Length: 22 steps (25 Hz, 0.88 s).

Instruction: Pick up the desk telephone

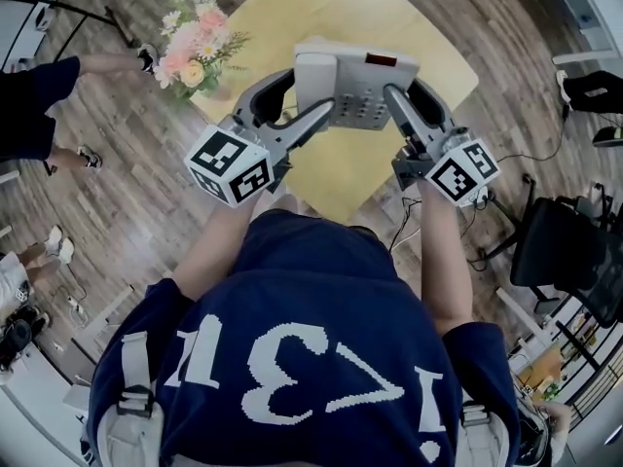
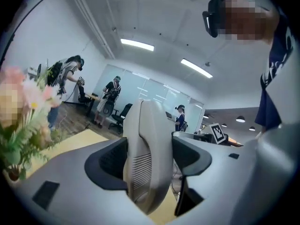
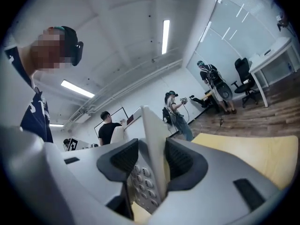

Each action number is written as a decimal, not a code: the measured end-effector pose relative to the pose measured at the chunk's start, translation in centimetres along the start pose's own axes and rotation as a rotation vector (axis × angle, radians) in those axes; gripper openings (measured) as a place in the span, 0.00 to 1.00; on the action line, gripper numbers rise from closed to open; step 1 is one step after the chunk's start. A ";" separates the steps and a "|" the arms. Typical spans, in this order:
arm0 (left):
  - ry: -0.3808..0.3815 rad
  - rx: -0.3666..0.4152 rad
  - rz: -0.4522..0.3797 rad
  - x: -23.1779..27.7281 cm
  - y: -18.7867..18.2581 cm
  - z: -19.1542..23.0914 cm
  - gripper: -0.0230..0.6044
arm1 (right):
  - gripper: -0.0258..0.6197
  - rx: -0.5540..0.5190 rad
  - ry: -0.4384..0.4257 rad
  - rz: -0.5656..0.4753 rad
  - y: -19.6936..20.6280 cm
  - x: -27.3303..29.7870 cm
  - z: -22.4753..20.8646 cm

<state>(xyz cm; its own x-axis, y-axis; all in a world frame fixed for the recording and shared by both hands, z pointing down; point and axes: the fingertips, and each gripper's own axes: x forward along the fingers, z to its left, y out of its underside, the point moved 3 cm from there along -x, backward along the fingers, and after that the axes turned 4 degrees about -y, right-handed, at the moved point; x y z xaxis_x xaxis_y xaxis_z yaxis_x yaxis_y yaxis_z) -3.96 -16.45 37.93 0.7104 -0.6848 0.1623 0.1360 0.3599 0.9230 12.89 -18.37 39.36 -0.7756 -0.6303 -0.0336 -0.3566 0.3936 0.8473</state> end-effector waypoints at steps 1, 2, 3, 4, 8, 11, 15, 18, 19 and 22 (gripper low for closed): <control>0.008 0.020 -0.024 0.2 -1.2 -1.0 0.54 | 0.34 -0.016 -0.008 -0.023 -1.4 -0.6 0.5; 0.016 0.035 -0.045 0.2 -2.2 -1.9 0.54 | 0.34 -0.030 -0.013 -0.045 -2.5 -1.1 1.0; 0.025 0.049 -0.062 0.0 -3.2 -2.6 0.54 | 0.34 -0.044 -0.015 -0.064 -3.5 -1.4 1.7; 0.033 0.062 -0.077 -0.2 -4.1 -3.1 0.54 | 0.34 -0.058 -0.017 -0.079 -4.3 -1.6 2.3; 0.046 0.103 -0.124 -0.5 -6.5 -4.3 0.54 | 0.34 -0.111 -0.022 -0.123 -6.8 -1.8 3.9; 0.053 0.105 -0.140 -0.8 -7.3 -5.2 0.54 | 0.34 -0.121 -0.020 -0.137 -7.6 -2.4 4.6; 0.053 0.125 -0.149 -1.4 -8.5 -5.5 0.54 | 0.34 -0.124 -0.030 -0.161 -8.3 -2.2 5.5; 0.049 0.129 -0.162 -1.5 -9.0 -5.6 0.54 | 0.34 -0.138 -0.031 -0.166 -8.7 -2.1 5.9; 0.049 0.130 -0.164 -1.5 -9.0 -5.7 0.54 | 0.34 -0.146 -0.029 -0.164 -8.8 -2.2 6.0; 0.049 0.138 -0.171 -1.7 -9.2 -5.9 0.54 | 0.34 -0.163 -0.031 -0.163 -9.1 -2.3 6.4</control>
<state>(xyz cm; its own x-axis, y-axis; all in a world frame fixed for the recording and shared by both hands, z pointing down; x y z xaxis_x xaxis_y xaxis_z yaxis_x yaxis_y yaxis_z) -2.33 -14.84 27.08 0.7185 -0.6954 -0.0145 0.1639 0.1490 0.9752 14.58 -16.28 28.34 -0.7314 -0.6546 -0.1912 -0.3916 0.1736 0.9036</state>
